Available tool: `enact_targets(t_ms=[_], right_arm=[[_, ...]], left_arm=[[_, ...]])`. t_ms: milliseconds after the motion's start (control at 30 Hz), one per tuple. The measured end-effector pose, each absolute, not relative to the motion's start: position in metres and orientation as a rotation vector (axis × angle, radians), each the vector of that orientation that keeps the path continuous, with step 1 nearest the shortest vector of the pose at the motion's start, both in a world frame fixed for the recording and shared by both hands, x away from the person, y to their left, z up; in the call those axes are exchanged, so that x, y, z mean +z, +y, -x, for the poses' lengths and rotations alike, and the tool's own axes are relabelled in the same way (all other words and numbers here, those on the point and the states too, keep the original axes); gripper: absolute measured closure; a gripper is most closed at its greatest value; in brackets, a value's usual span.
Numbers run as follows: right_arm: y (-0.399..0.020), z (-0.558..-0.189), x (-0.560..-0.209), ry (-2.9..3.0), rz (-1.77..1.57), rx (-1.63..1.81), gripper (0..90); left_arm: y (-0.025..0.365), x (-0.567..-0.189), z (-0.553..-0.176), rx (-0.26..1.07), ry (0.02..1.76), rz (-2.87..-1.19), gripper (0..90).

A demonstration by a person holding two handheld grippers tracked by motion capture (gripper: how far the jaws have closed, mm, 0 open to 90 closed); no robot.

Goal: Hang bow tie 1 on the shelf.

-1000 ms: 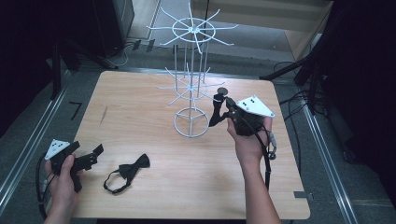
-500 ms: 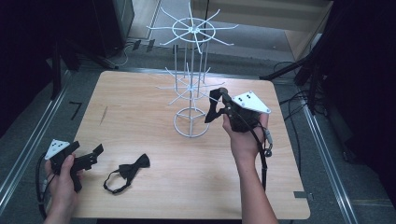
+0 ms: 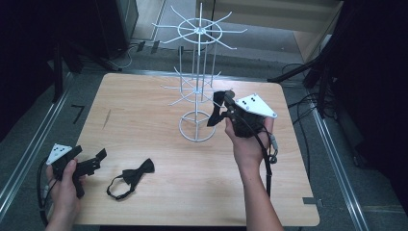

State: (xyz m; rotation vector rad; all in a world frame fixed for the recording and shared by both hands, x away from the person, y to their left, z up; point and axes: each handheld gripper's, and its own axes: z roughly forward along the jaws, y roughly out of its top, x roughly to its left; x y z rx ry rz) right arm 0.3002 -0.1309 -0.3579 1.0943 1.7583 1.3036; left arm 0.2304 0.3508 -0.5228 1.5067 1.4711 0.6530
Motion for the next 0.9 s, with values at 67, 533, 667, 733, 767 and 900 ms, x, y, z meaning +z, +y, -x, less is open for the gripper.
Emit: enact_targets(t_ms=[67,533,667,733,767,900], right_arm=[[-0.128,-0.301,-0.357,1.761,-1.099,1.305,90.0],[-0.106,-0.305,-0.36,1.772,-1.122,1.296,90.0],[-0.101,-0.308,-0.366,1.783,-1.125,1.291,90.0],[-0.101,-0.309,-0.367,1.787,-1.126,1.29,90.0],[-0.1,-0.31,-0.368,1.788,-1.125,1.292,90.0],[-0.099,-0.311,-0.375,1.798,-1.121,1.314,90.0]], left_arm=[[0.351,-0.523,-0.23,0.652,1.471,-1.505,0.2],[0.351,-0.523,-0.231,0.653,1.47,-1.504,0.2],[0.351,-0.523,-0.231,0.652,1.47,-1.505,0.2],[0.351,-0.523,-0.231,0.653,1.471,-1.505,0.2],[0.351,-0.523,-0.231,0.653,1.47,-1.505,0.2],[0.351,-0.523,-0.231,0.654,1.47,-1.506,0.2]])
